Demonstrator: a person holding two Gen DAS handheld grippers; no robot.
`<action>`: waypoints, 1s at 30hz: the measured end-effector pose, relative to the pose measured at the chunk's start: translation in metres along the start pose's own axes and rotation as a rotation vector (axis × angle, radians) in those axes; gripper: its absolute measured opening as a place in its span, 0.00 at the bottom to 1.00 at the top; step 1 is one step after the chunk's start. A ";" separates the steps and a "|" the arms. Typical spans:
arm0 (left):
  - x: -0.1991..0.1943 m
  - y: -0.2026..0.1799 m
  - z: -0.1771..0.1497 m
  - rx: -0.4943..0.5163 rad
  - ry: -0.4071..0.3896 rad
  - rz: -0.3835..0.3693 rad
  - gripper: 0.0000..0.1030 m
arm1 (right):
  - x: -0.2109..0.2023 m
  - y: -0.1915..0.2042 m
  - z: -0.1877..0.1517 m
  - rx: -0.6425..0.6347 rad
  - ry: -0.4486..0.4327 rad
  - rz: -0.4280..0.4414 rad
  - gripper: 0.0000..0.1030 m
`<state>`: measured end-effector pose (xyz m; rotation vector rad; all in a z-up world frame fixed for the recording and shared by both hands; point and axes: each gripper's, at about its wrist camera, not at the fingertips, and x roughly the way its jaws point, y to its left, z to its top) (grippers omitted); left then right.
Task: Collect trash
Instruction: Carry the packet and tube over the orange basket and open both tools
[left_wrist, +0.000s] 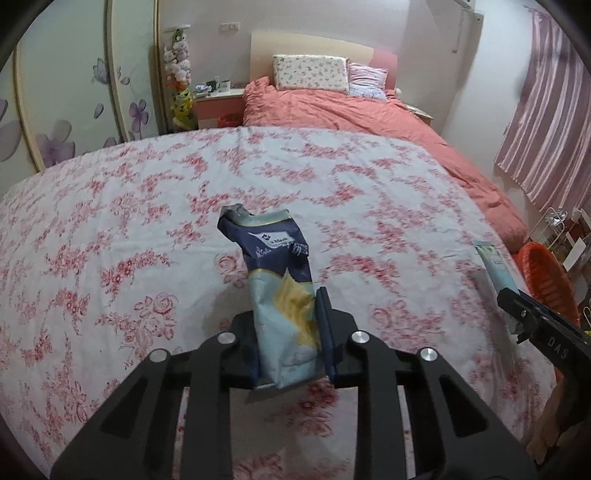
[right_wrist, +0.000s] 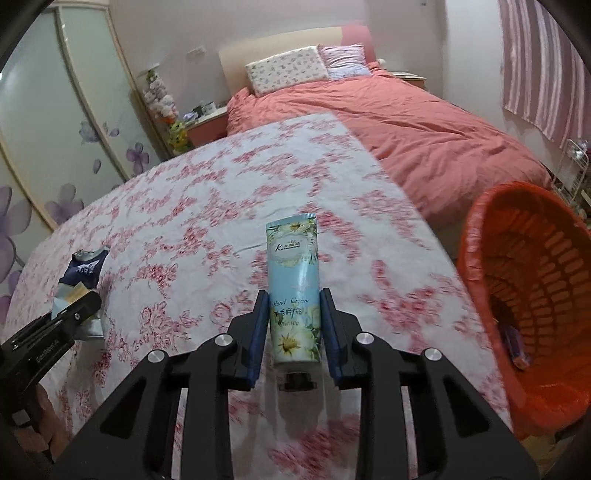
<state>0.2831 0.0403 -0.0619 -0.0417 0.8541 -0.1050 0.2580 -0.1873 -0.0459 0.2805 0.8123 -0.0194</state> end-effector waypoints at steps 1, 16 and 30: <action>-0.004 -0.003 0.001 0.007 -0.006 -0.003 0.25 | -0.002 -0.002 0.000 0.006 -0.004 -0.002 0.27; -0.043 -0.129 0.036 0.182 -0.085 -0.261 0.25 | -0.069 -0.075 0.013 0.162 -0.192 -0.094 0.28; -0.034 -0.275 0.035 0.436 -0.076 -0.567 0.25 | -0.095 -0.153 0.008 0.310 -0.280 -0.256 0.28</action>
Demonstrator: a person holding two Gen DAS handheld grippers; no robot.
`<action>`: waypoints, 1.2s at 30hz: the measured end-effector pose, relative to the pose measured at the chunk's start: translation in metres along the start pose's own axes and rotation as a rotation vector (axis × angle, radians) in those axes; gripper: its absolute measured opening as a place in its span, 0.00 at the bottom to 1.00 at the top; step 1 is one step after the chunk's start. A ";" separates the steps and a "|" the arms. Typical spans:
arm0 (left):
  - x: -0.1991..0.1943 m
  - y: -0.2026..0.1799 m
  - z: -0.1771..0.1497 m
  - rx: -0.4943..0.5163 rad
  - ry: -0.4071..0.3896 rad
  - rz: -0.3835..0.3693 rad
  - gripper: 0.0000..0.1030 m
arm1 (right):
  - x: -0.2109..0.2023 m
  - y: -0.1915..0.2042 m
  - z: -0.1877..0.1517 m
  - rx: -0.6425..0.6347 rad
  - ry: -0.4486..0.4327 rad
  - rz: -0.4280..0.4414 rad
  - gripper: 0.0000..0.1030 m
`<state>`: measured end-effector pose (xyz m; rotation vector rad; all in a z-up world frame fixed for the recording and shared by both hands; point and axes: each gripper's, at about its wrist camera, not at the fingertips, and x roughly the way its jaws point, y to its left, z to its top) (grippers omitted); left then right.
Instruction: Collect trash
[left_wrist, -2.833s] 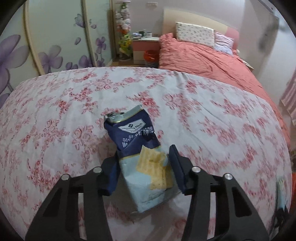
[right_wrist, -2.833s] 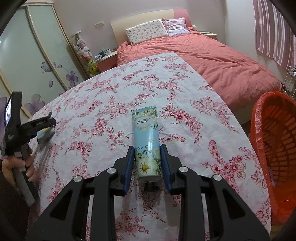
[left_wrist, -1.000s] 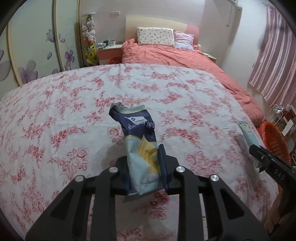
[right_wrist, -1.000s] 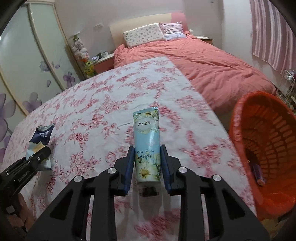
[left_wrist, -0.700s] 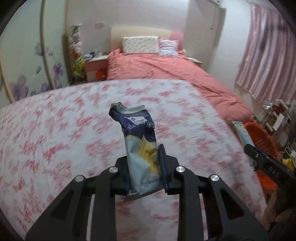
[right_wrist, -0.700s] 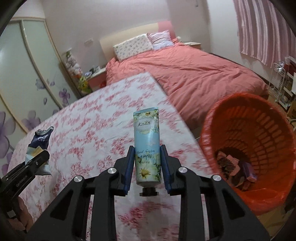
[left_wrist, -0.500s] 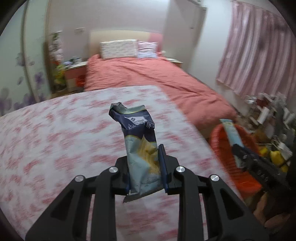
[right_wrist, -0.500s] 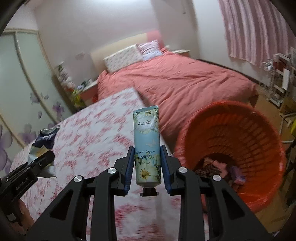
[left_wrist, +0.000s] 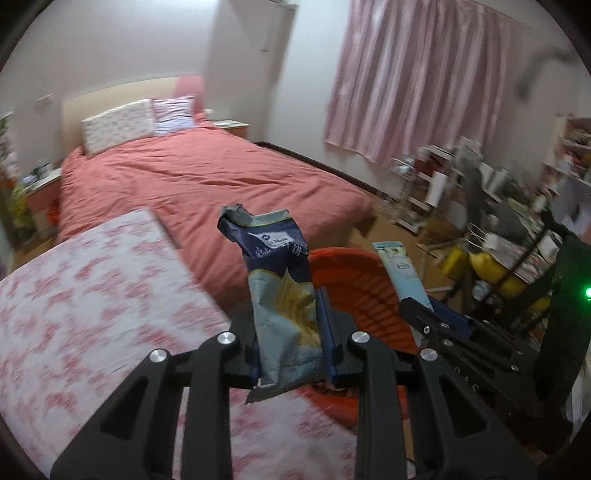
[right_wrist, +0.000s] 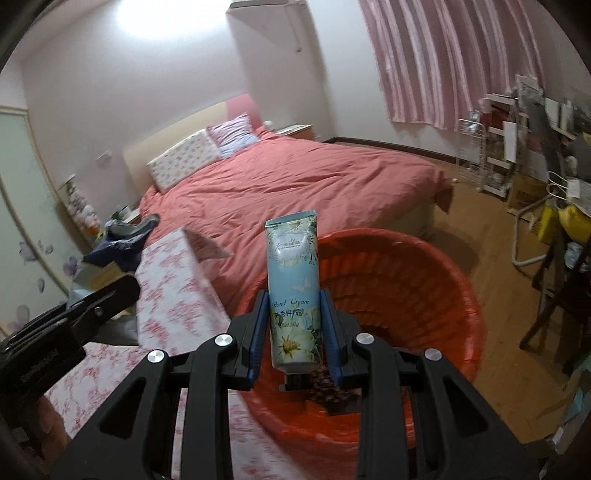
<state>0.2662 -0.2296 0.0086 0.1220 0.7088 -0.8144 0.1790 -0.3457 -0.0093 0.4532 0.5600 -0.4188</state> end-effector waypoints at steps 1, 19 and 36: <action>0.009 -0.005 0.001 0.014 0.010 -0.024 0.25 | 0.000 -0.005 0.001 0.009 -0.005 -0.006 0.28; 0.108 -0.030 -0.008 0.064 0.154 -0.139 0.29 | 0.024 -0.042 0.005 0.153 0.017 -0.011 0.28; 0.064 0.004 -0.015 0.004 0.128 0.032 0.59 | -0.006 -0.033 0.015 0.144 -0.040 -0.009 0.63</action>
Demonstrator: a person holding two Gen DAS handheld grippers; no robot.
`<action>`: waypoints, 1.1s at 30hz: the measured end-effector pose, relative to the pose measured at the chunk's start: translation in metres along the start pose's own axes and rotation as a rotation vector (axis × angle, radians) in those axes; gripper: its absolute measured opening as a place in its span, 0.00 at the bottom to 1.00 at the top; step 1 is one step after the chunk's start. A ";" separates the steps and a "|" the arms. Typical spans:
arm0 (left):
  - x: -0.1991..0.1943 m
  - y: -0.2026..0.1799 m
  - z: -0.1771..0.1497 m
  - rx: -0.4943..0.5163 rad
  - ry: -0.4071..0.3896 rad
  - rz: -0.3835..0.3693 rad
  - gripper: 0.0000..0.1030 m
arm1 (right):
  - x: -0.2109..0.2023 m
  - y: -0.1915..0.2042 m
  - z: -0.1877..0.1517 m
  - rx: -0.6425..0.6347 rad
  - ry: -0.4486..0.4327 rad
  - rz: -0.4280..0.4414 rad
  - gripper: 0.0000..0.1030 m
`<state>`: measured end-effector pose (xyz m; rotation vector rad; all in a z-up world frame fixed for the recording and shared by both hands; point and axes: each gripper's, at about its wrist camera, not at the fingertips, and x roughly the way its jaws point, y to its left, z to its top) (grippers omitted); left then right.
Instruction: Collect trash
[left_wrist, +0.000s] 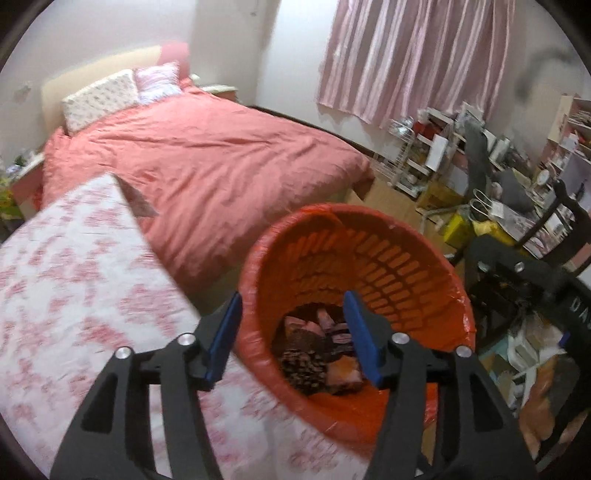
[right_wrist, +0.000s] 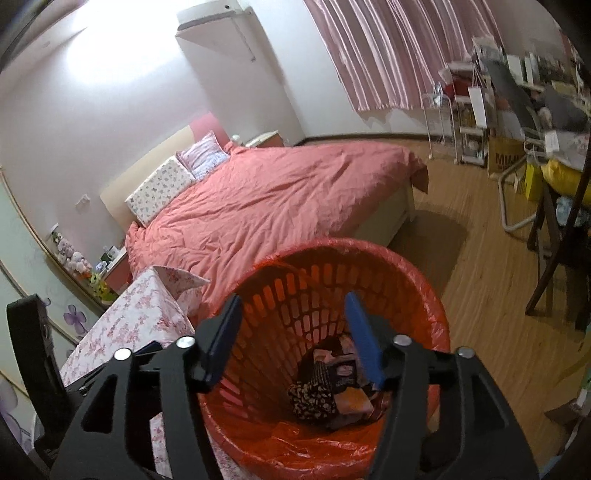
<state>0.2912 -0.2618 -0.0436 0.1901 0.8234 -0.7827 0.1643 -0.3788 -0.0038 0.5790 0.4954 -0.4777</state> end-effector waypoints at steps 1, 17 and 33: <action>-0.008 0.003 0.000 -0.007 -0.012 0.017 0.62 | -0.005 0.004 0.000 -0.012 -0.011 -0.001 0.68; -0.183 0.028 -0.068 -0.144 -0.244 0.442 0.96 | -0.106 0.061 -0.017 -0.280 -0.186 -0.110 0.98; -0.279 0.024 -0.178 -0.396 -0.371 0.631 0.96 | -0.169 0.058 -0.078 -0.343 -0.366 -0.144 0.98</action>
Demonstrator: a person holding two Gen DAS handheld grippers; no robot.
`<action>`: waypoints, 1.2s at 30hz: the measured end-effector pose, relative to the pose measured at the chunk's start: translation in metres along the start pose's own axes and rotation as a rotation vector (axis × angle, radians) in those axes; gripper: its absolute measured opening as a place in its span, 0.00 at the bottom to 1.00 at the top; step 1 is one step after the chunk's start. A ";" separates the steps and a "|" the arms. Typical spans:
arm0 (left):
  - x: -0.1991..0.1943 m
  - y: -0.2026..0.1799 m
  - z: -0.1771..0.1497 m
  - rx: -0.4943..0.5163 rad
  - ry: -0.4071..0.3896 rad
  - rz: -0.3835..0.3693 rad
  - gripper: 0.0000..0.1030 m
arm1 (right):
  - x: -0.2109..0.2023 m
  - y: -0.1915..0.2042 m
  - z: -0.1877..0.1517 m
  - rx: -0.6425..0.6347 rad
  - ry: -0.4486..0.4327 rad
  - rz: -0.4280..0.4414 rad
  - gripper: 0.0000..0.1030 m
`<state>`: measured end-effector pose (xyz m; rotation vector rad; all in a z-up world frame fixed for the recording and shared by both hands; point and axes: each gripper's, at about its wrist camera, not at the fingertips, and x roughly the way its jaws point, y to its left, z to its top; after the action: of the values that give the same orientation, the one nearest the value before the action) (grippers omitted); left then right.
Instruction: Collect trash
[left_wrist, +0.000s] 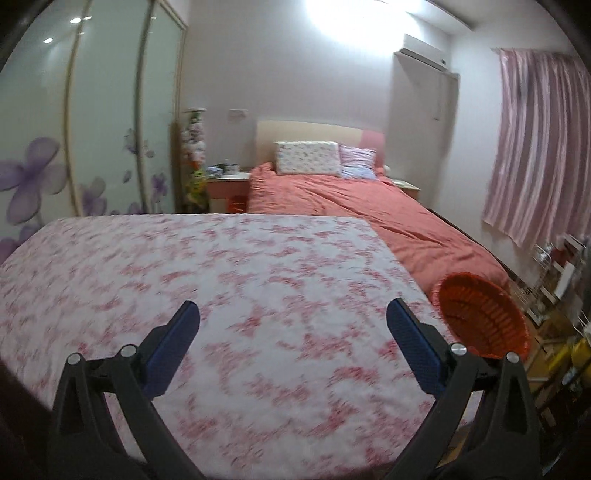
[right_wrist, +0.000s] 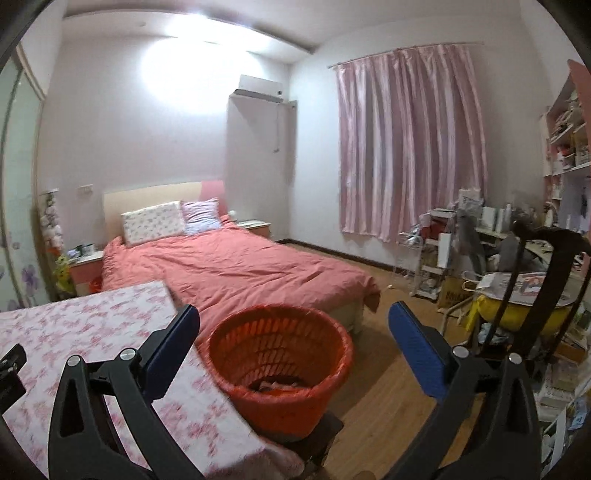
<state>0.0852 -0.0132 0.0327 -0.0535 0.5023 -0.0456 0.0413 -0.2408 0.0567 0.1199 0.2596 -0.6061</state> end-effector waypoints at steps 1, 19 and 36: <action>-0.003 0.003 -0.004 -0.003 0.000 0.003 0.96 | -0.003 -0.001 -0.002 -0.001 0.014 0.021 0.98; -0.041 0.024 -0.039 0.009 -0.034 0.050 0.96 | -0.021 0.016 -0.036 -0.025 0.181 0.103 0.98; -0.036 0.020 -0.047 0.007 0.030 0.034 0.96 | -0.016 0.016 -0.050 -0.032 0.283 0.111 0.98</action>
<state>0.0315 0.0069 0.0078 -0.0369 0.5331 -0.0149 0.0275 -0.2092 0.0141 0.1883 0.5326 -0.4740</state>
